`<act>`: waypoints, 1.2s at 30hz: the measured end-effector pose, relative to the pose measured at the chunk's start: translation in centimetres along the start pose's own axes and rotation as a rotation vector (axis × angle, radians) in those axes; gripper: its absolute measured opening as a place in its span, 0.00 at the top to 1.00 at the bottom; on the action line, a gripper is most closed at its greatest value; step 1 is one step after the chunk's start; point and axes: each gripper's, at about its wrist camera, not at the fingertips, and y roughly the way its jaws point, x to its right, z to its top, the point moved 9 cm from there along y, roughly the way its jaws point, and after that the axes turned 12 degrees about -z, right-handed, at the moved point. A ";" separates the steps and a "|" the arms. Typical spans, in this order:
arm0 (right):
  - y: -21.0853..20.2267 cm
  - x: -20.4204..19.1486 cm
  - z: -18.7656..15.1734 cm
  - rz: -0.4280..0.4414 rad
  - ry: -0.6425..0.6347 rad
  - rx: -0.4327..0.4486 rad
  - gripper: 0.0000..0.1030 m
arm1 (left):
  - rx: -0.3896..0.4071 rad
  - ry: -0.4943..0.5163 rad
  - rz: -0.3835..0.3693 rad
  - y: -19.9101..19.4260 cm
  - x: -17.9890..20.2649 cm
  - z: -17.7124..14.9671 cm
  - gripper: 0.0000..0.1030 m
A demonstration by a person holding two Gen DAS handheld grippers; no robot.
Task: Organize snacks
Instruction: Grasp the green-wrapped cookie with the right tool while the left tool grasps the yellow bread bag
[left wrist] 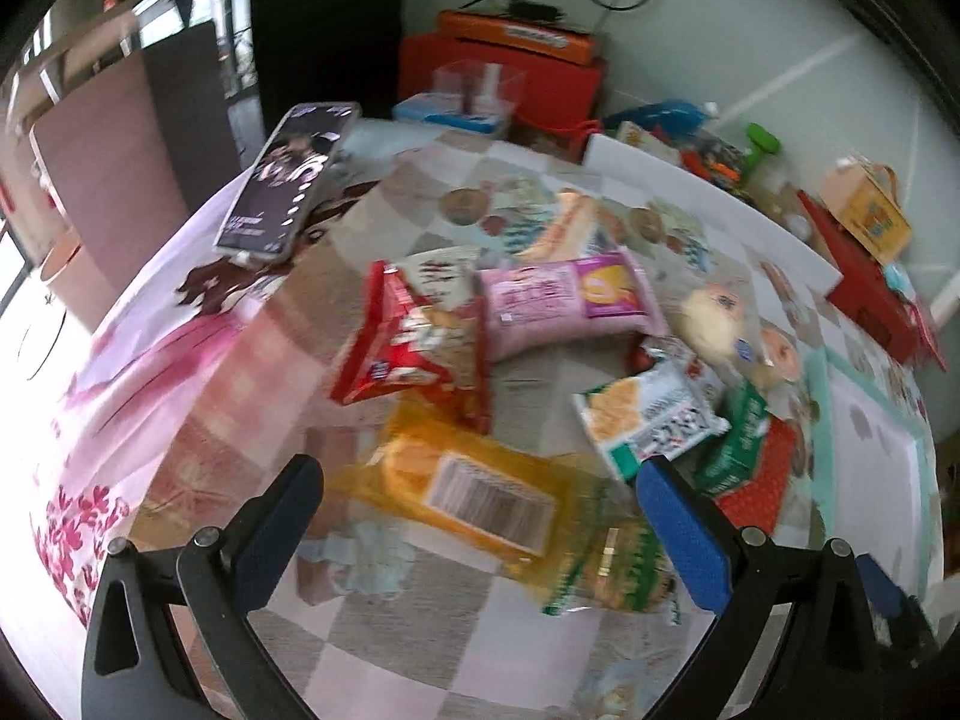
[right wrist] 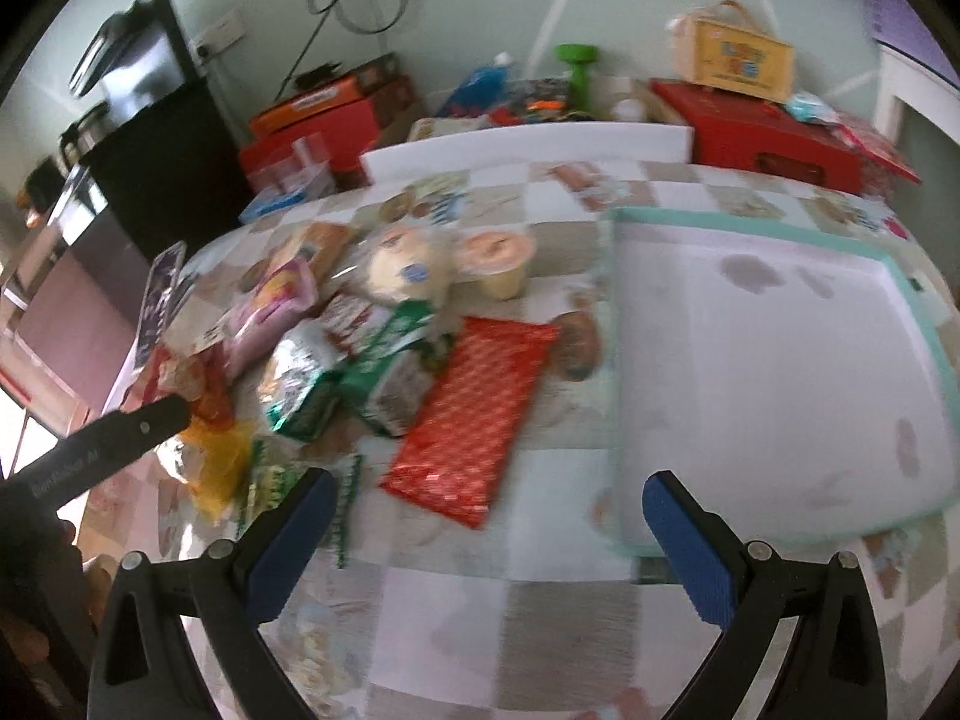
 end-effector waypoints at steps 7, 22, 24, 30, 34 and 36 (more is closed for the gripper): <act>1.8 -5.8 -1.2 0.095 -0.084 -0.057 0.00 | -0.044 -0.023 0.040 0.9 -2.4 -0.5 0.00; 4.3 -10.4 -3.1 0.088 -0.181 -0.097 0.00 | -0.164 0.003 0.010 4.3 -1.6 -1.3 0.00; 4.6 -10.5 -3.0 0.076 -0.187 -0.085 0.00 | -0.169 0.006 0.025 4.7 -1.7 -1.3 0.00; 4.9 -10.1 -3.1 0.046 -0.180 -0.072 0.07 | -0.170 -0.046 0.024 4.7 -2.2 -1.3 0.00; 4.7 -9.4 -3.1 0.037 -0.177 -0.077 0.14 | -0.177 -0.054 0.033 4.6 -2.4 -1.5 0.00; 4.4 -9.0 -3.2 0.047 -0.169 -0.083 0.18 | -0.178 -0.050 0.035 4.6 -2.5 -1.5 0.01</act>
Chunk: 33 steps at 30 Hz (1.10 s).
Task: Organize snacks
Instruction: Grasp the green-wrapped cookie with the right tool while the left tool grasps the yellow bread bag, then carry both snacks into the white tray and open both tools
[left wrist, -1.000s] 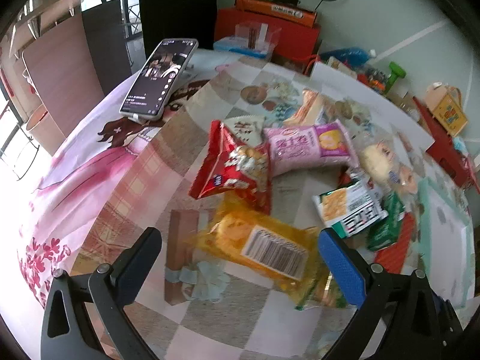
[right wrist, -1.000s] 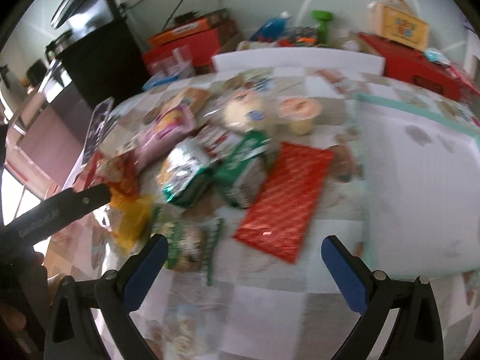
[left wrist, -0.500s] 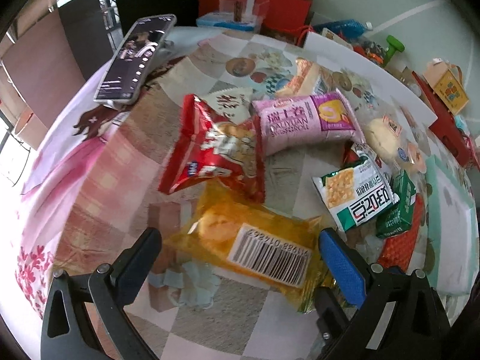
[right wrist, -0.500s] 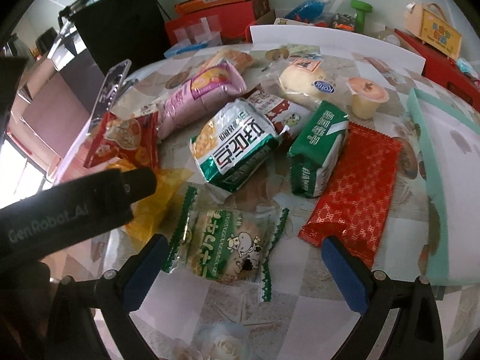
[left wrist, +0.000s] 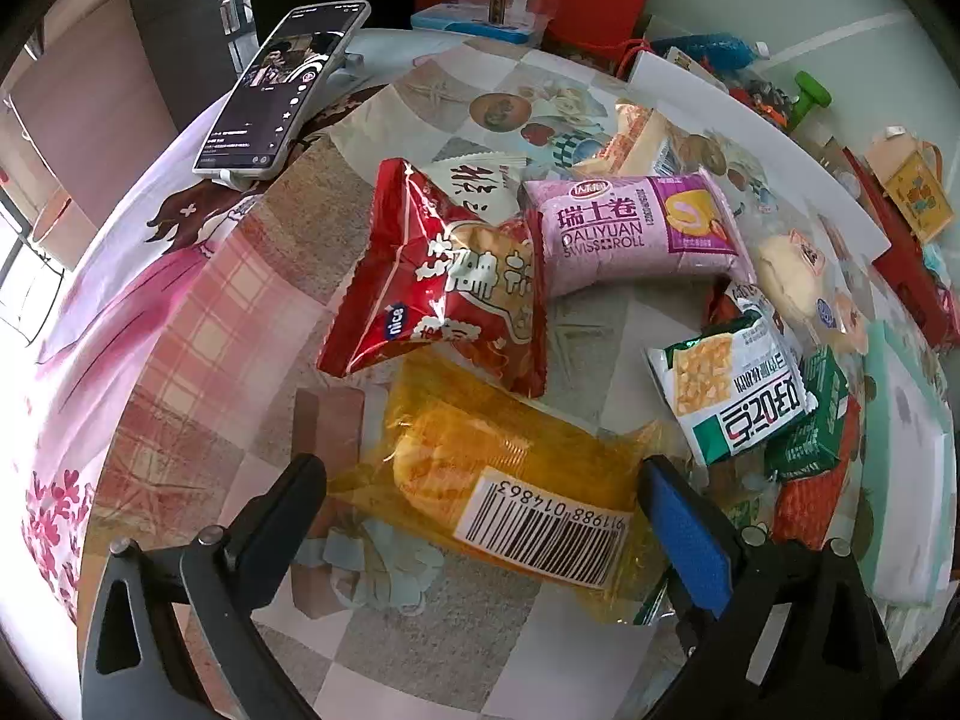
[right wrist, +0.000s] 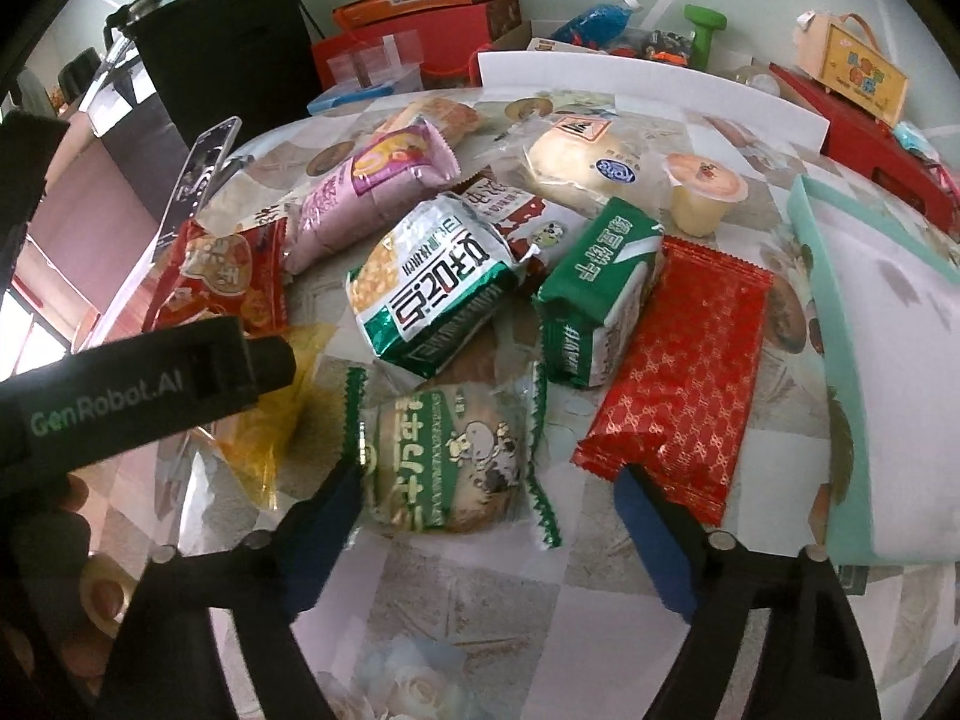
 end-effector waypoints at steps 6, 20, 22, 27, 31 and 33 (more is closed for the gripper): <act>-0.3 -0.7 0.0 0.036 -0.010 0.003 0.37 | 0.002 0.026 0.010 -0.4 0.2 -0.2 0.06; -0.5 0.0 -0.4 0.029 0.003 -0.016 0.41 | 0.016 0.066 -0.004 -1.1 1.2 -0.2 0.25; -0.5 0.2 -0.5 0.028 0.005 -0.018 0.41 | 0.015 0.075 -0.006 -1.1 1.4 -0.4 0.25; -0.6 0.6 -0.5 0.023 0.012 -0.022 0.42 | 0.016 0.071 -0.020 -1.3 1.5 -0.3 0.27; -1.0 0.7 -0.6 0.023 0.007 -0.020 0.44 | 0.025 0.066 -0.033 -1.8 1.6 -0.4 0.27; -1.2 0.7 -0.7 0.029 0.009 -0.018 0.44 | 0.034 0.068 -0.040 -2.2 1.8 -0.4 0.27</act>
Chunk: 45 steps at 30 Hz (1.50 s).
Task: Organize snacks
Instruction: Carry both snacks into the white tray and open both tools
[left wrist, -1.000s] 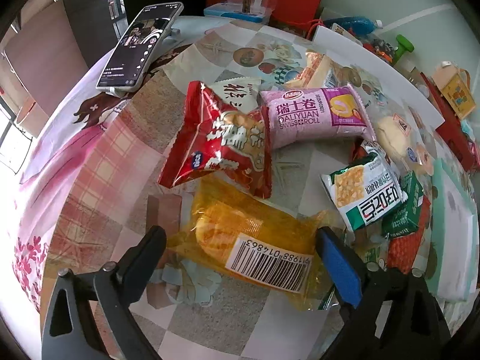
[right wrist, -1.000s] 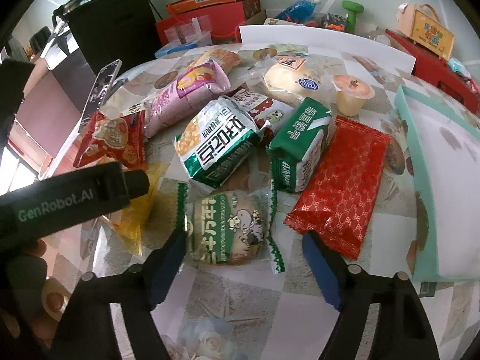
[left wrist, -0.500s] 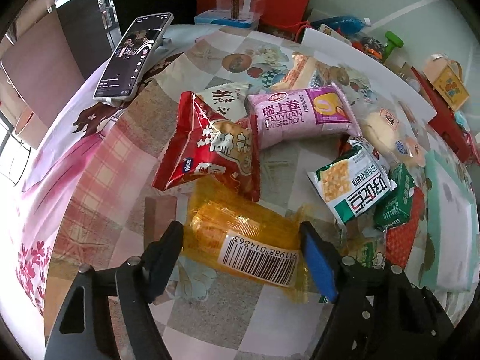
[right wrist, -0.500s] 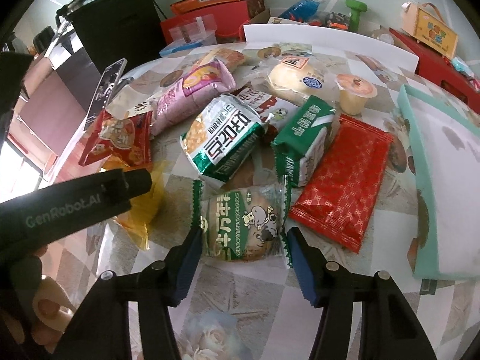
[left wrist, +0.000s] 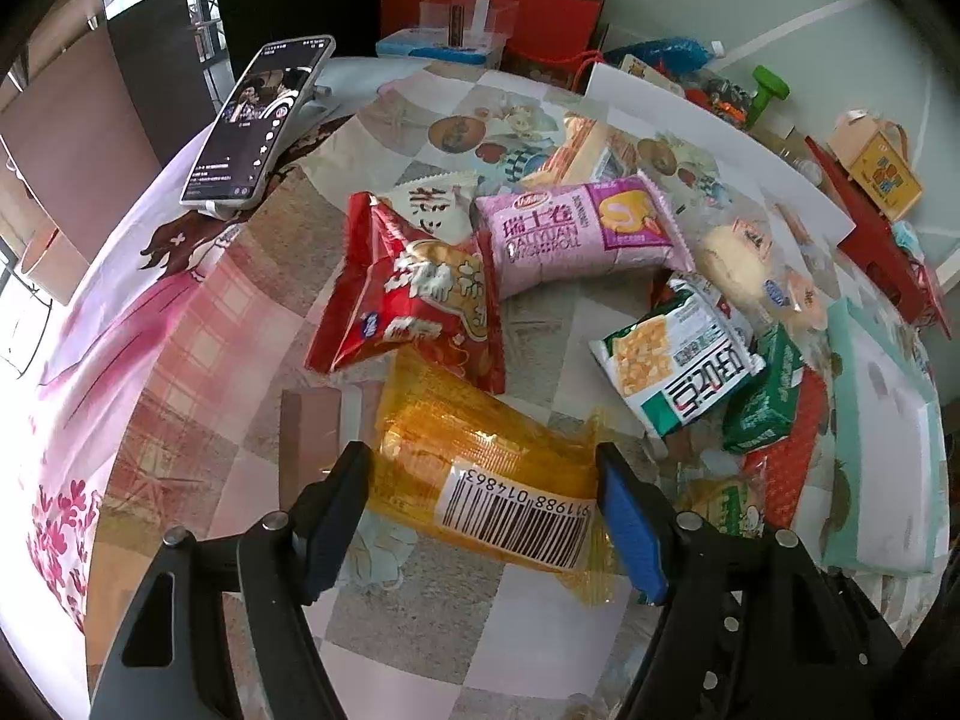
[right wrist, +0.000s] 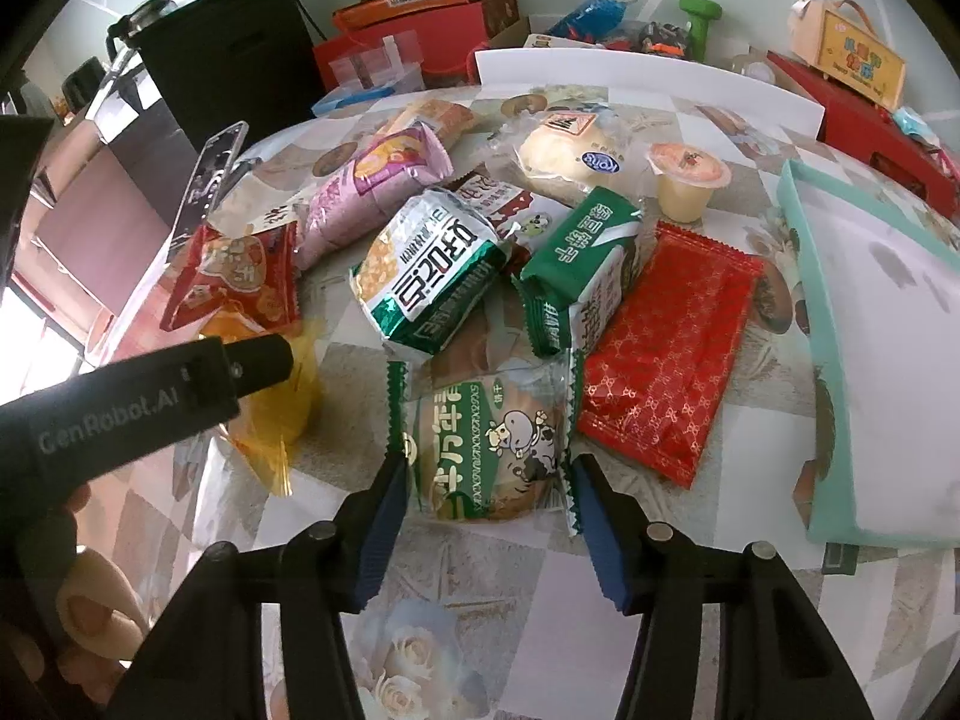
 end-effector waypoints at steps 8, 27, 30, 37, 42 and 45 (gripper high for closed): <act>-2.6 0.7 0.6 0.035 0.027 0.060 0.44 | 0.063 0.009 -0.020 -2.2 0.7 0.6 0.27; -6.1 14.9 4.3 -0.127 0.343 0.174 0.44 | 0.140 0.239 -0.116 -3.5 11.4 1.6 0.27; -6.1 18.2 4.2 -0.152 0.415 0.168 0.44 | 0.129 0.295 -0.129 -2.9 14.2 1.5 0.27; -6.0 24.9 2.6 -0.190 0.579 0.137 0.44 | 0.088 0.400 -0.181 -0.9 20.6 1.1 0.27; -6.2 29.7 1.0 -0.253 0.692 0.127 0.44 | 0.080 0.487 -0.206 0.3 25.1 0.6 0.27; -6.1 32.4 -0.1 -0.265 0.764 0.116 0.44 | 0.074 0.532 -0.225 1.1 27.7 0.2 0.27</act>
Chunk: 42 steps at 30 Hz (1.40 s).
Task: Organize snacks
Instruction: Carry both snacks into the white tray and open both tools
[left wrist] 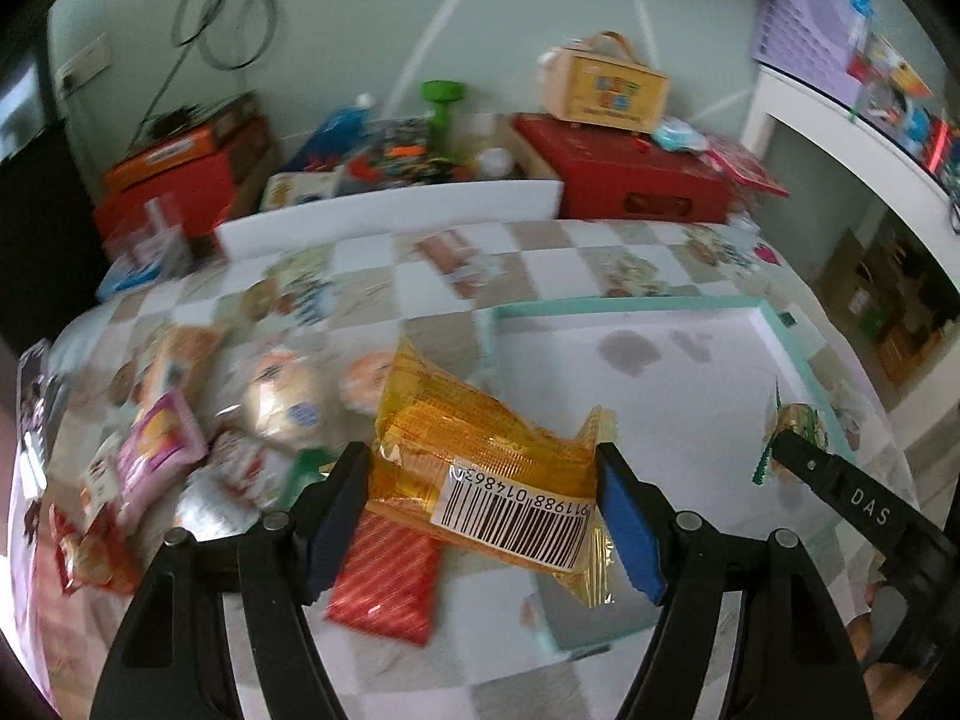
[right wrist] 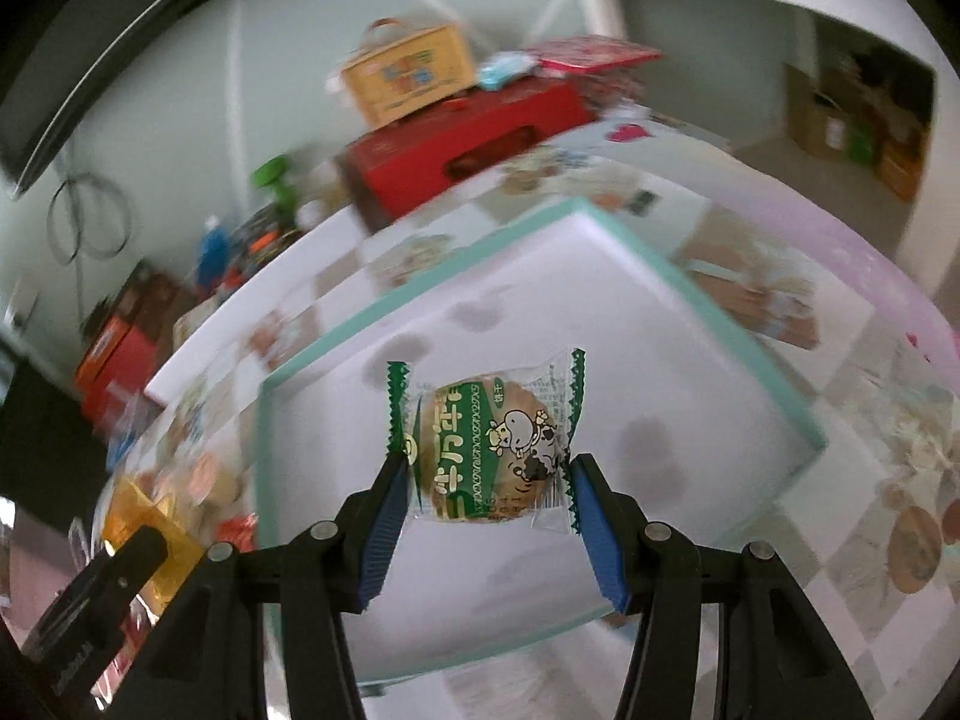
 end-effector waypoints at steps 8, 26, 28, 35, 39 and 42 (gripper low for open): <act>2.5 5.2 1.2 -0.048 0.149 -0.026 0.44 | -0.019 0.093 -0.046 3.8 4.4 0.3 0.27; 3.0 5.6 1.3 -0.077 0.135 -0.028 0.42 | -0.016 0.061 -0.042 3.5 3.4 0.6 0.17; 3.0 5.5 1.4 -0.074 0.133 -0.023 0.39 | -0.001 0.029 -0.025 2.9 2.3 0.8 0.13; 2.4 4.0 1.7 -0.040 0.092 0.008 0.24 | 0.024 -0.067 0.030 2.0 -1.1 0.7 0.03; 2.1 2.9 1.8 -0.025 0.062 0.025 0.13 | 0.044 -0.098 0.065 1.5 -2.6 0.7 0.02; 1.8 2.0 1.9 -0.011 0.038 0.043 0.00 | 0.057 -0.111 0.090 1.2 -3.4 0.7 0.02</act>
